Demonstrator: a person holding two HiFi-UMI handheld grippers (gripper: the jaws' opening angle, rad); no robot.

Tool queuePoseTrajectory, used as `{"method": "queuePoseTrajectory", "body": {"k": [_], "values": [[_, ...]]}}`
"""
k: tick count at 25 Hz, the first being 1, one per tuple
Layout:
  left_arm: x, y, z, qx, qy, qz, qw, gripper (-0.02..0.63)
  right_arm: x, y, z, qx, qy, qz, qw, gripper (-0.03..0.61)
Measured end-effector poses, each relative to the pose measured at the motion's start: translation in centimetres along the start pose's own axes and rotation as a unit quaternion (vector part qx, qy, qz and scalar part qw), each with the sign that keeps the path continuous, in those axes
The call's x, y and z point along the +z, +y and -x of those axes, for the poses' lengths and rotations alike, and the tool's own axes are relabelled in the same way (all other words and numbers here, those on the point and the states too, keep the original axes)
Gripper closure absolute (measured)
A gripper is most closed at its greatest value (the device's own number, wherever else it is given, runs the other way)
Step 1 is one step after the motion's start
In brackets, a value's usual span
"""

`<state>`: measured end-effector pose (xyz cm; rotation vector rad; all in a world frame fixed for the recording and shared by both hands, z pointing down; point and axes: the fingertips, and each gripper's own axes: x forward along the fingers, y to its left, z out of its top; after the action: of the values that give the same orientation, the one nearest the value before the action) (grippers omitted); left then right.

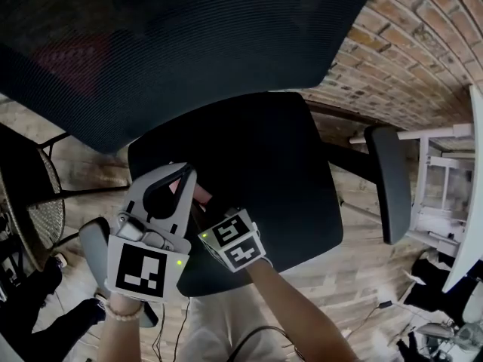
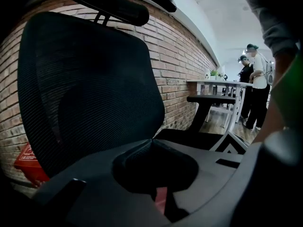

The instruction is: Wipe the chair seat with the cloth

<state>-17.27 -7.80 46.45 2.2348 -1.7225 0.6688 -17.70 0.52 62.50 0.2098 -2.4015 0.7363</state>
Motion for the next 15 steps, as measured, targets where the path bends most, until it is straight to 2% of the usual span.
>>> {"method": "queuePoseTrajectory", "body": {"k": [10,15], "values": [[0.7,-3.2,-3.2,-0.030,0.005,0.001,0.9995,0.595,-0.8,-7.3,5.2,-0.079,-0.022,-0.042,0.996,0.528],[1.8,-5.5,-5.4,-0.058,0.003,-0.013,0.9982,0.595,-1.2,-11.7,9.0,-0.131,-0.049,-0.081,0.987,0.528]]}}
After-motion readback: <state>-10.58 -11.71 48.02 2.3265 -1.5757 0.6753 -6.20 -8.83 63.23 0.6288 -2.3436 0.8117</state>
